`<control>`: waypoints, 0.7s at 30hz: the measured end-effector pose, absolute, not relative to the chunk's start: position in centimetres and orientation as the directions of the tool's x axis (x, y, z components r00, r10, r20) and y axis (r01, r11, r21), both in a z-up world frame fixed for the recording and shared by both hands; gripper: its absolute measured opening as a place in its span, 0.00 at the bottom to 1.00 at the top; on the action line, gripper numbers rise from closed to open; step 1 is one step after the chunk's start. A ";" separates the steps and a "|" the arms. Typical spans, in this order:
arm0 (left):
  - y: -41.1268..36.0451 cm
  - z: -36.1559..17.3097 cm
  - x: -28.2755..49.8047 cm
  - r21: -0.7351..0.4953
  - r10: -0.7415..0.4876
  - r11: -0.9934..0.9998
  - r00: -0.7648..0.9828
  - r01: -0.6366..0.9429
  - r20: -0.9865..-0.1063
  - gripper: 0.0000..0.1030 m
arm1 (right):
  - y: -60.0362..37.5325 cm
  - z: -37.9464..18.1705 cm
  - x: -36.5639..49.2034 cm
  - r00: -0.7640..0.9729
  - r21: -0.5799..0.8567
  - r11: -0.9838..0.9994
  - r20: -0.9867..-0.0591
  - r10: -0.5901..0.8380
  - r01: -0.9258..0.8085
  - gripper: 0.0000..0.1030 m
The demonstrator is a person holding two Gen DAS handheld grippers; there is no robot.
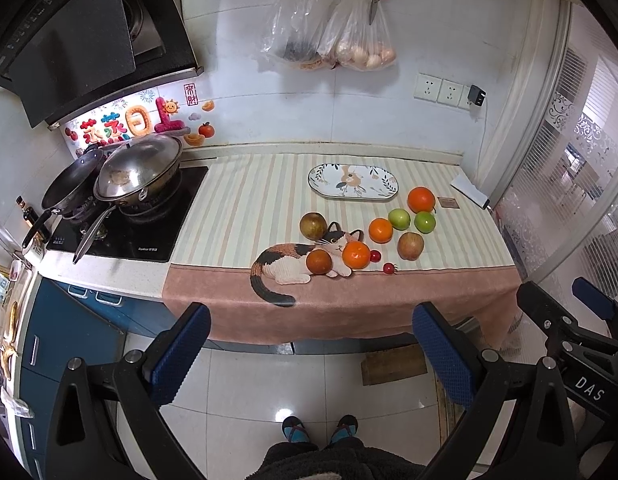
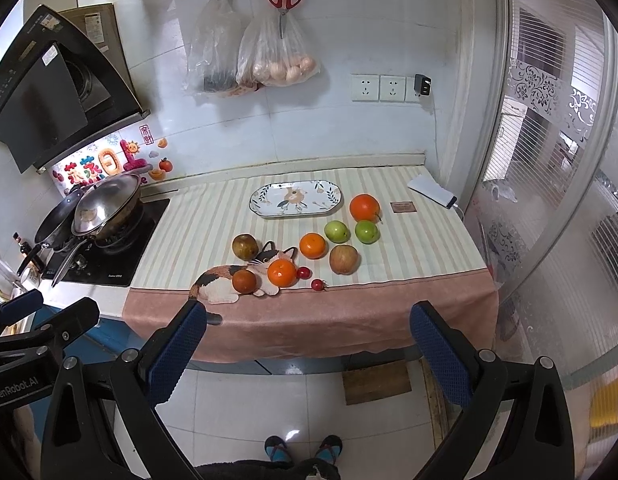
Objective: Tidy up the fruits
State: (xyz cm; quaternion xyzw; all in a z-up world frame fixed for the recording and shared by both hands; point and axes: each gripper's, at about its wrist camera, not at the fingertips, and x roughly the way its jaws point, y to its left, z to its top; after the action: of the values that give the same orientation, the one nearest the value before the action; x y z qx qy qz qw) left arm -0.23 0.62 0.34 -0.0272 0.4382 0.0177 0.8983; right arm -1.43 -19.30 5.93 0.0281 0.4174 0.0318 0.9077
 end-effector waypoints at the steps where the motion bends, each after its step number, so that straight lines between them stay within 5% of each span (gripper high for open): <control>1: 0.7 0.4 -0.2 -0.034 0.007 0.998 0.616 -0.055 -0.788 1.00 | -19.2 6.0 -1.5 0.651 0.076 0.997 -0.755 0.080 -0.035 1.00; 21: 0.5 1.7 -0.6 -0.032 0.012 0.998 0.627 -0.059 -0.779 1.00 | -19.3 6.2 -2.0 0.653 0.079 0.996 -0.753 0.079 -0.029 1.00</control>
State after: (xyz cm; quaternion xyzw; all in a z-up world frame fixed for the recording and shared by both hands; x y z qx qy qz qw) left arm -0.59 0.46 1.71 -0.0270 0.4313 0.0197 0.9016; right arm -1.98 -19.31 6.18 0.0300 0.4153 0.0297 0.9087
